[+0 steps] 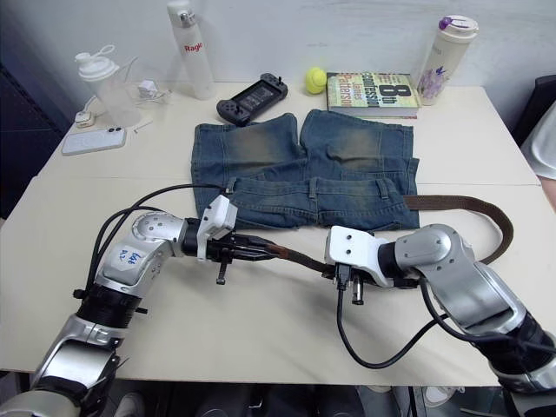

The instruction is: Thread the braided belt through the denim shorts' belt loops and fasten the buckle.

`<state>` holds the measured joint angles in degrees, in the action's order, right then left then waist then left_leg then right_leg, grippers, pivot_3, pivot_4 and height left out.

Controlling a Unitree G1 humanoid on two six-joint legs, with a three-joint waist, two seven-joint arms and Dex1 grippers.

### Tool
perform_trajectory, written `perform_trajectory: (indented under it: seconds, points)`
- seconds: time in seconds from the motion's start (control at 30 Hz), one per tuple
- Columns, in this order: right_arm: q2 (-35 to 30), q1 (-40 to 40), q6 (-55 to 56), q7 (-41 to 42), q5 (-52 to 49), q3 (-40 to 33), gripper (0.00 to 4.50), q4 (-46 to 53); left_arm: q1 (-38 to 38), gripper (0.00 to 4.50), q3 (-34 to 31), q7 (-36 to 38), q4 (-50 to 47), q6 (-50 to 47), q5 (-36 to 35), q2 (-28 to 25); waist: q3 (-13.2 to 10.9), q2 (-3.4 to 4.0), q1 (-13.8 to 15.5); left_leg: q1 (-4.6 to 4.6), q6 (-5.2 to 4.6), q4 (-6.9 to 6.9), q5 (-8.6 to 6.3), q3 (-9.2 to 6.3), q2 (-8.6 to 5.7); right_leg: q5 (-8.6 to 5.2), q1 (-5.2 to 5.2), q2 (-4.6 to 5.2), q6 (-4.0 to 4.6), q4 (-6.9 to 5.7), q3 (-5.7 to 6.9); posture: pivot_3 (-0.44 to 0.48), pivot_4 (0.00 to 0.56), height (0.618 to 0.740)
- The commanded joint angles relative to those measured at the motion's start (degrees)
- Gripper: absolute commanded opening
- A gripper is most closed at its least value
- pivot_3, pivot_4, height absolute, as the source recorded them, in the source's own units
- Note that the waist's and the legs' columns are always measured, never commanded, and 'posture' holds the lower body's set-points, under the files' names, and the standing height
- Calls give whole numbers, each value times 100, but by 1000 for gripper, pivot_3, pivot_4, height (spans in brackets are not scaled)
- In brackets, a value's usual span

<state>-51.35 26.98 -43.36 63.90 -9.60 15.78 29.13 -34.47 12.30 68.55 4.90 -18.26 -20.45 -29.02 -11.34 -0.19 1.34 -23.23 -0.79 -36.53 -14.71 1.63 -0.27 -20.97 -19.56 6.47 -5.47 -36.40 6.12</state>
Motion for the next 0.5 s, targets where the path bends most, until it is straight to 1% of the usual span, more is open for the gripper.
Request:
perform_trajectory:
  seconds: [0.03, 0.1, 0.13, 0.17, 0.2, 0.27, 0.3, 0.4, 0.43, 0.5]
  points:
    - [12, 142, -8, -71, -101, -86, 0, 205, 40, 84, -95, 83, -250, -32, -115, -5, 0, 0, 0, 0, 0, 0, 0, 0, 0, 0, 0, 0, 0, 0, 0, 0, 150, 740]
    - [64, 162, -27, -137, -129, -137, 0, 166, 23, 84, -149, 62, -248, -101, -174, 21, 0, 0, 0, 0, 0, 0, 0, 0, 0, 0, 0, 0, 0, 0, 0, 0, 150, 740]
    - [89, 169, -48, -172, -152, -167, 848, 150, 16, 0, -184, 51, -253, -153, -218, 40, 0, 0, -1, 0, 0, 0, 0, 0, 0, 0, 0, 0, 0, -1, 0, 0, 150, 740]
    - [124, 174, -89, -216, -202, -230, 1106, 136, 16, 0, -222, 39, -265, -215, -274, 61, 0, 0, -1, 0, 0, -1, 0, 0, 0, 0, 0, 0, 0, -1, 0, 0, 150, 740]
    - [207, 169, -168, -322, -298, -383, 1482, 133, 32, 0, -263, 5, -284, -294, -322, 79, 0, 0, 0, 0, 0, -1, 0, 1, 0, 0, 0, 0, 0, -2, -1, 0, 150, 740]
    - [391, 165, -522, -556, -621, -863, 2615, 180, 103, 0, -392, -101, -342, -590, -496, 104, 0, 0, 0, 0, 0, -3, 0, 0, 1, 0, 0, 1, 0, -3, 0, 0, 150, 740]
    - [515, 167, -709, -719, -780, -1187, 2979, 203, 153, 0, -509, -205, -371, -837, -659, 134, 0, 0, 0, -1, 0, -3, 0, 0, 0, 0, 0, 2, 0, -4, 0, 0, 150, 740]
    - [1063, 154, -1737, -1200, -1616, -2610, 4406, 219, 361, 0, -1009, -815, -569, -1894, -1372, 376, 0, -1, 2, -1, -1, -4, 0, -3, 1, 0, 1, 5, 0, -6, 0, 0, 150, 740]
    - [1204, 109, -2087, -1292, -1925, -3057, 4472, 257, 434, 0, -1165, -1043, -675, -2198, -1580, 467, 0, -1, 2, -2, -1, -6, 0, -7, 2, 0, 3, 6, 0, -7, 1, 0, 150, 740]
    - [1720, 87, -2828, -1495, -2894, -4260, 4472, 321, 562, 0, -1587, -1690, -849, -3010, -2138, 725, 1, -2, 11, -4, -2, -8, -1, -11, 1, 0, 4, 7, 0, -7, 1, 0, 150, 740]
